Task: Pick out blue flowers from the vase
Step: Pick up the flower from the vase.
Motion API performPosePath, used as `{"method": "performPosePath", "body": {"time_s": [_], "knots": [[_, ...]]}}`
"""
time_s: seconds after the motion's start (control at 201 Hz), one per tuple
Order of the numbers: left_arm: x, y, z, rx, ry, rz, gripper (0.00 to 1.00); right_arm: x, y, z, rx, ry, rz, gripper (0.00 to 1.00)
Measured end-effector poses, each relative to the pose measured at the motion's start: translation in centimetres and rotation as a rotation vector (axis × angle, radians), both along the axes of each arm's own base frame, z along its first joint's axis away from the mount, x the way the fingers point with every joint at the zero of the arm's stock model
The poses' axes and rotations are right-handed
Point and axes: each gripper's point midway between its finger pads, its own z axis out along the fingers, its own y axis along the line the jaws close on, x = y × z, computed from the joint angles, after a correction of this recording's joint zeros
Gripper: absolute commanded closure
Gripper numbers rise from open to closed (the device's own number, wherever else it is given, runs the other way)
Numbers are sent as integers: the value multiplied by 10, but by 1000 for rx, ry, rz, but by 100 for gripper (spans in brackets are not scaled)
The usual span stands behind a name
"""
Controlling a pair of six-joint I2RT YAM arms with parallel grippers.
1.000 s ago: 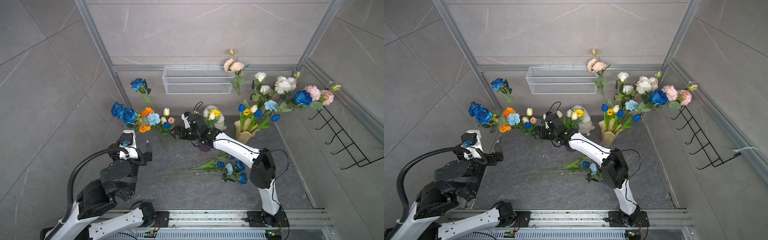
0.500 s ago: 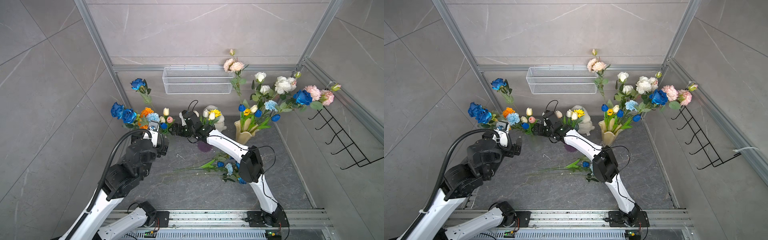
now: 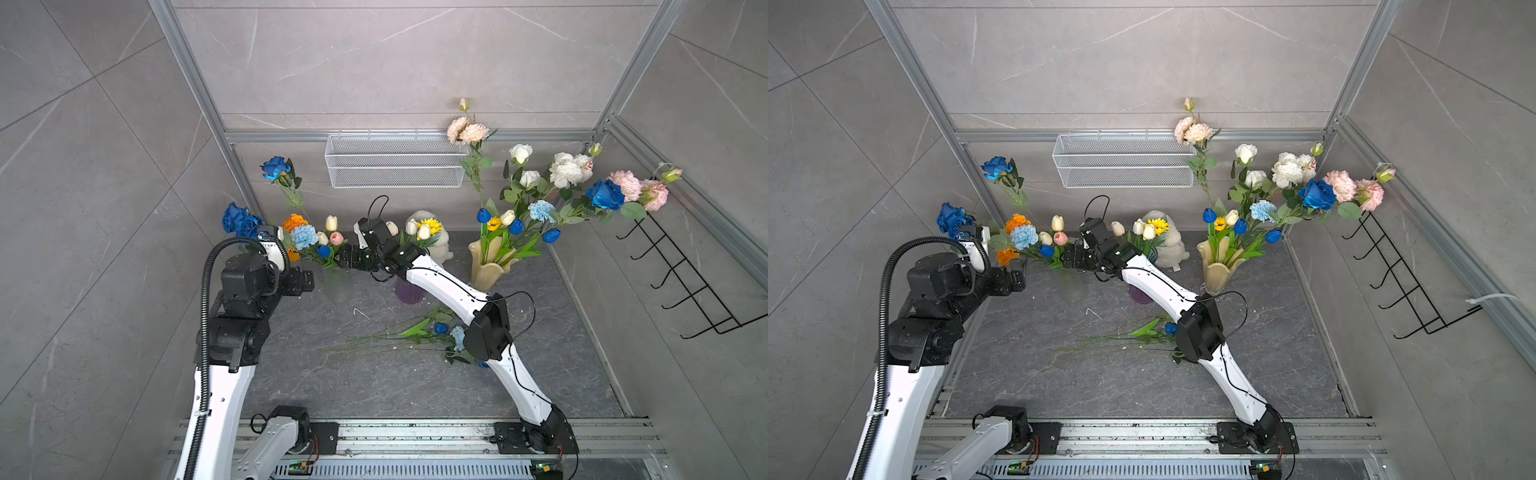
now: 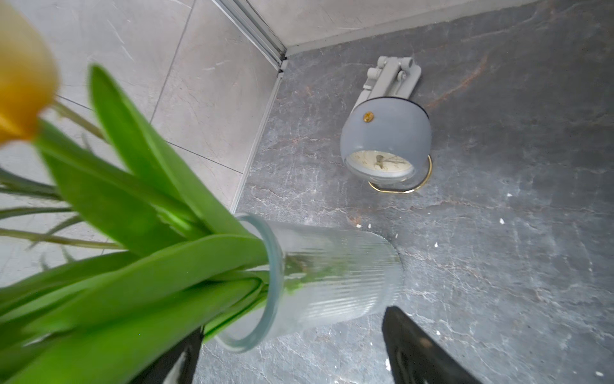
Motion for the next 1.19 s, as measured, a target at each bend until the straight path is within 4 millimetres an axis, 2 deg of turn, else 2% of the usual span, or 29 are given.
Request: {"method": "performPosePath", "body": {"time_s": [0.184,0.493,0.891,1.195], "knots": [[1,3,-3,-45,3,7,0,1,-2,-13,-45,14,-2,15],[26,36,-9,-196,0,104,0,2,-6,-10,-74,0,0,15],[36,31,15,-250,-95,67,0,5,-3,-15,-79,-2,0,15],[36,38,36,-235,-150,100,0,6,-2,-17,-78,-3,0,15]]}}
